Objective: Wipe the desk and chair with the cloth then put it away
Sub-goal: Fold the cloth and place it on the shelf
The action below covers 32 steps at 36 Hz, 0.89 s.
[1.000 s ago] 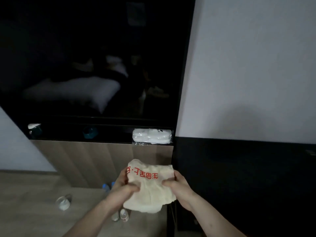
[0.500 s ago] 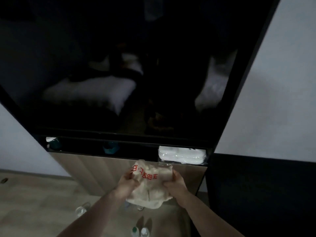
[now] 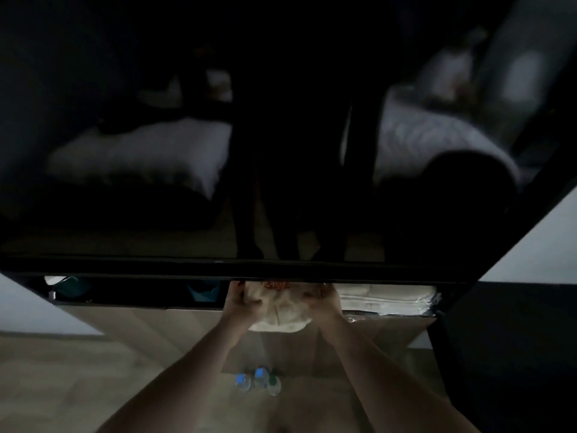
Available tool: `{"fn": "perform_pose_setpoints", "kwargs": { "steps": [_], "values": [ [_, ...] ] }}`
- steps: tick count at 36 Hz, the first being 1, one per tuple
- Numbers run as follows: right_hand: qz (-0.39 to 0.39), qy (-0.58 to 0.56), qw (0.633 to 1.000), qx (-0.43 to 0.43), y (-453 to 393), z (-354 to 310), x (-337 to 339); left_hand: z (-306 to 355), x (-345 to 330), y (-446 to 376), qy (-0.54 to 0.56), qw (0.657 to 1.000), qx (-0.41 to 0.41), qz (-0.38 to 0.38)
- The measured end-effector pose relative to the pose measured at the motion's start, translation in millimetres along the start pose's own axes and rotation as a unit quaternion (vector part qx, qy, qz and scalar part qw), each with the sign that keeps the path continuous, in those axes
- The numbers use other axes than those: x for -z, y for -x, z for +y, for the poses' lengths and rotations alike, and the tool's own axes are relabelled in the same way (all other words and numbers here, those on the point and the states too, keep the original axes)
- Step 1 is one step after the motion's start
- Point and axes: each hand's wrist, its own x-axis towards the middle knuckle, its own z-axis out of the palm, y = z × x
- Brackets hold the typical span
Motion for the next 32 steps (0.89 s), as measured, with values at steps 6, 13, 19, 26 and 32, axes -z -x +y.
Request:
{"fn": "perform_pose_setpoints", "kwargs": {
  "steps": [6, 13, 19, 26, 32],
  "values": [
    [-0.005, 0.185, 0.982, 0.044, -17.3, 8.1, -23.3, -19.5, -9.9, -18.8, -0.254, 0.966, -0.044, -0.003],
    [0.051, 0.206, 0.974, 0.079, -20.7, 15.8, -37.4, -13.5, -1.9, -28.1, -0.273, 0.951, -0.139, 0.035],
    [-0.003, 0.381, 0.917, 0.119, -6.7, 20.6, -37.2, -29.4, -1.1, -27.1, -0.4, 0.911, -0.099, -0.012],
    [-0.026, 0.456, 0.88, 0.127, 25.4, 15.5, -31.1, -34.4, 0.4, 8.2, -0.5, 0.837, -0.221, -0.039],
    [-0.065, 0.486, 0.862, 0.13, 43.4, 20.5, -26.8, -28.4, 3.1, 17.3, -0.582, 0.783, -0.194, -0.103]
  ]
}}
